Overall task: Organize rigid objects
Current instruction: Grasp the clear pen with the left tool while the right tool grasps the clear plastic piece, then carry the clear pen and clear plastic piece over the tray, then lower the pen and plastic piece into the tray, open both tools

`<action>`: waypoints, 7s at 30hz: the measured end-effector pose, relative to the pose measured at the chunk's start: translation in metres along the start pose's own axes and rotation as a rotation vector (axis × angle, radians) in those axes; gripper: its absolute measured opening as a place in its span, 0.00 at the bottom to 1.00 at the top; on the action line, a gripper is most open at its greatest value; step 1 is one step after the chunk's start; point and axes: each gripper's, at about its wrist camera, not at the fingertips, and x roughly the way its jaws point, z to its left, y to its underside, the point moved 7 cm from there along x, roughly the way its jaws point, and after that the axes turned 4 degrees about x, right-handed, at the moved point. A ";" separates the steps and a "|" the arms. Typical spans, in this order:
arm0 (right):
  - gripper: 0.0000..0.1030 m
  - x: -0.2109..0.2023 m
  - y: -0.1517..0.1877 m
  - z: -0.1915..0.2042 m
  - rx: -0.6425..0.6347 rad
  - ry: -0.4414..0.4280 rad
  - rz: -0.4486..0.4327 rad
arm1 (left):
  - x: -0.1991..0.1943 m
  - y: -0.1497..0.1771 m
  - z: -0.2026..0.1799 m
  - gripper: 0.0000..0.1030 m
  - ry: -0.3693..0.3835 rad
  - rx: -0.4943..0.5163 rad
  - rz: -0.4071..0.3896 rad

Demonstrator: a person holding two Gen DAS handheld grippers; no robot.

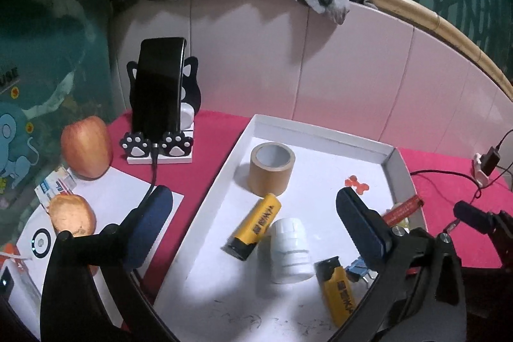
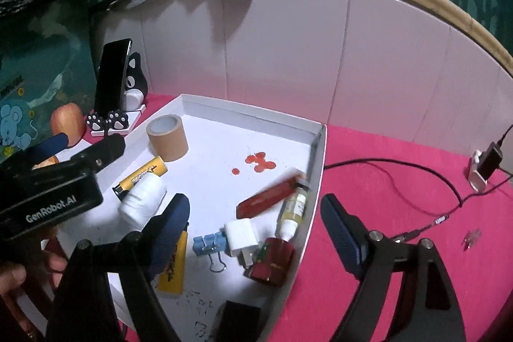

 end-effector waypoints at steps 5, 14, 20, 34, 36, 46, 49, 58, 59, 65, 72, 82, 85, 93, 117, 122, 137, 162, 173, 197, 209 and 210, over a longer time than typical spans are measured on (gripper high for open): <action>0.82 -0.009 0.005 -0.015 0.026 0.015 -0.009 | -0.009 -0.004 -0.008 1.00 0.009 0.012 -0.018; 0.82 -0.019 0.023 -0.103 0.155 0.123 -0.010 | -0.021 0.001 -0.065 1.00 0.090 0.111 -0.007; 0.82 -0.034 0.055 -0.216 0.332 0.292 0.029 | -0.034 0.010 -0.142 1.00 0.206 0.271 -0.006; 0.81 -0.025 0.099 -0.300 0.467 0.281 0.142 | 0.005 0.069 -0.328 1.00 0.516 0.586 0.209; 0.80 -0.016 0.090 -0.298 0.465 0.288 0.137 | 0.022 0.068 -0.340 1.00 0.499 0.599 0.221; 0.36 -0.002 0.074 -0.318 0.538 0.348 0.133 | 0.078 0.068 -0.376 1.00 0.463 0.702 0.277; 0.14 -0.008 0.080 -0.325 0.554 0.295 0.114 | 0.081 0.064 -0.374 0.82 0.484 0.660 0.285; 0.14 -0.063 0.120 -0.320 0.678 0.165 0.037 | 0.049 0.079 -0.375 0.09 0.567 0.729 0.287; 0.14 -0.069 0.120 -0.314 0.680 0.156 0.027 | 0.045 0.082 -0.372 0.09 0.582 0.712 0.289; 0.14 -0.108 0.130 -0.292 0.674 0.104 -0.028 | 0.002 0.093 -0.363 0.09 0.632 0.634 0.222; 0.14 -0.134 0.120 -0.293 0.680 0.080 -0.096 | -0.064 0.075 -0.345 0.09 0.669 0.533 0.086; 0.15 -0.169 0.092 -0.261 0.551 0.103 -0.190 | -0.093 0.049 -0.304 0.09 0.537 0.450 -0.027; 0.15 -0.175 0.083 -0.246 0.476 0.137 -0.220 | -0.103 0.047 -0.284 0.09 0.496 0.441 -0.063; 0.15 -0.182 0.065 -0.208 0.377 0.109 -0.250 | -0.106 0.041 -0.233 0.09 0.432 0.380 -0.072; 0.15 -0.172 0.046 -0.160 0.277 0.068 -0.223 | -0.107 0.027 -0.167 0.09 0.391 0.248 -0.096; 0.15 -0.168 0.038 -0.150 0.252 0.054 -0.219 | -0.105 0.025 -0.156 0.09 0.385 0.228 -0.093; 0.15 -0.149 0.015 -0.105 0.149 0.005 -0.194 | -0.092 0.019 -0.117 0.09 0.356 0.150 -0.085; 0.15 -0.099 -0.008 -0.026 0.016 -0.097 -0.108 | -0.063 0.020 -0.047 0.09 0.287 0.038 -0.050; 0.15 -0.076 -0.013 0.004 -0.024 -0.129 -0.068 | -0.050 0.024 -0.022 0.09 0.255 0.004 -0.028; 0.15 0.008 -0.020 0.027 0.009 -0.103 0.059 | 0.016 0.007 -0.009 0.09 0.156 0.102 0.072; 0.15 0.039 -0.007 0.025 0.019 -0.065 0.117 | 0.042 0.014 -0.034 0.09 0.134 0.187 0.131; 0.15 0.037 -0.008 0.025 0.019 -0.065 0.110 | 0.042 0.013 -0.034 0.09 0.132 0.187 0.129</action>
